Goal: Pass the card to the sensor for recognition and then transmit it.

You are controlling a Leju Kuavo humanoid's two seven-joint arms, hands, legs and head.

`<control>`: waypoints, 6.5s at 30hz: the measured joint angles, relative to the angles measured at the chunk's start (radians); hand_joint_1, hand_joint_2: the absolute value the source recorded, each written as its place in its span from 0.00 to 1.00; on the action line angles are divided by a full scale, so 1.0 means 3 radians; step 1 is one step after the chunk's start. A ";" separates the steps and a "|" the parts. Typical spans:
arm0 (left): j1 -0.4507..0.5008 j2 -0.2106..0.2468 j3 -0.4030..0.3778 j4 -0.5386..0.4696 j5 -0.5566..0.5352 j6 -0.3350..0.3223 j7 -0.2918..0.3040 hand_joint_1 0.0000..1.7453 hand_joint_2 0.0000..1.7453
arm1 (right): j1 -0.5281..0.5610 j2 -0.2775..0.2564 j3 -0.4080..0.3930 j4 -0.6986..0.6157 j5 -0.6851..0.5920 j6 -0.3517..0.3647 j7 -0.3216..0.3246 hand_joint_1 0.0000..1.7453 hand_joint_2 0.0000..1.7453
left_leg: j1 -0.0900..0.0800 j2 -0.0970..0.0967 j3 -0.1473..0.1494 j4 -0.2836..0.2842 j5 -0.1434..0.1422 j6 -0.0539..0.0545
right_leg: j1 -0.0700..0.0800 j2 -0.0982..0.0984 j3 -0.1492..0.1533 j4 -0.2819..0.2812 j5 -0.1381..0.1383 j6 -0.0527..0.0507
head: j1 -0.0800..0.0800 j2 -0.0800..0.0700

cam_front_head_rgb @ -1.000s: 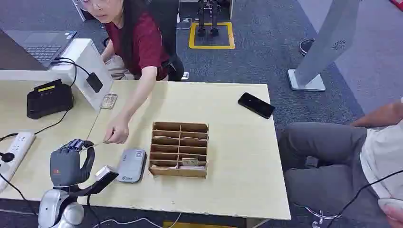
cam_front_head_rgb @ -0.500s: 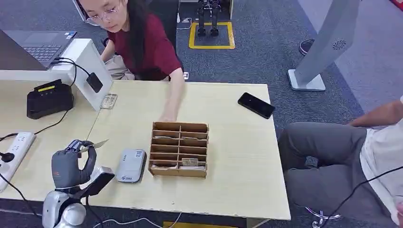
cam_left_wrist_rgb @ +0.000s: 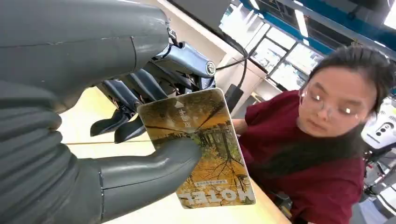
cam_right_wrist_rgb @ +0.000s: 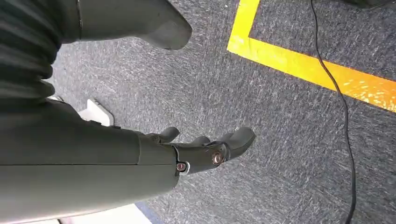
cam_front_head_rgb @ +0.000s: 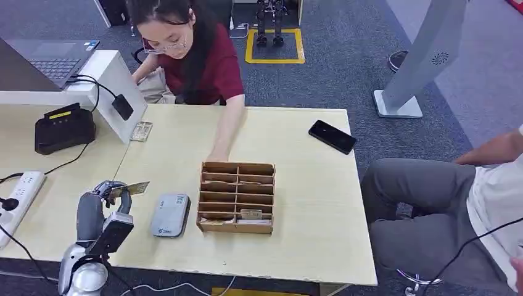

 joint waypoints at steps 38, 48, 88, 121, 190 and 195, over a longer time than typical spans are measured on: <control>-0.0025 -0.0046 0.0001 0.0240 0.0558 -0.1109 0.0581 1.00 1.00 | 0.0003 0.0028 -0.0108 0.0000 0.0120 0.0000 -0.0034 0.00 1.00 | 0.0000 0.0000 -0.0001 0.0000 0.0000 0.0000 | 0.0000 0.0000 0.0000 0.0000 0.0000 0.0000 | 0.0000 0.0000; -0.0024 -0.0048 0.0001 0.0294 0.0570 -0.1170 0.0610 1.00 1.00 | 0.0003 0.0028 -0.0109 0.0000 0.0126 0.0006 -0.0019 0.00 1.00 | 0.0000 0.0000 -0.0001 0.0000 0.0000 0.0000 | 0.0000 0.0000 -0.0001 0.0000 0.0000 0.0000 | 0.0000 0.0000; -0.0343 -0.0159 -0.0148 0.0979 -0.0654 -0.0421 0.0951 1.00 1.00 | -0.0001 0.0036 -0.0170 -0.0001 0.0293 0.0017 -0.0039 0.00 1.00 | 0.0000 0.0000 0.0000 0.0000 0.0003 0.0002 | 0.0000 -0.0001 0.0000 0.0000 0.0001 0.0000 | 0.0000 -0.0001; -0.1137 -0.0161 -0.0098 0.0210 0.1593 -0.0750 0.0393 1.00 1.00 | -0.0024 0.0046 -0.0200 -0.0001 0.0491 0.0050 -0.0034 0.00 1.00 | 0.0001 -0.0002 -0.0004 0.0001 0.0015 -0.0003 | 0.0001 -0.0002 -0.0002 0.0003 0.0012 -0.0002 | 0.0000 0.0000; -0.0290 0.0796 -0.1862 -0.0651 -0.1231 -0.0036 0.0201 0.00 1.00 | -0.0050 -0.0015 -0.0387 -0.0005 0.0530 0.0025 -0.0008 0.00 1.00 | 0.0000 0.0009 -0.0028 0.0000 0.0022 -0.0003 | 0.0000 0.0006 -0.0030 0.0002 0.0022 0.0002 | 0.0001 -0.0001; -0.0069 0.0807 -0.1888 -0.0657 -0.1260 0.0003 0.0231 0.00 1.00 | -0.0053 -0.0015 -0.0417 -0.0005 0.0534 0.0037 0.0017 0.00 1.00 | 0.0000 0.0008 -0.0028 0.0000 0.0022 -0.0003 | 0.0000 0.0005 -0.0030 0.0002 0.0022 0.0002 | 0.0000 0.0000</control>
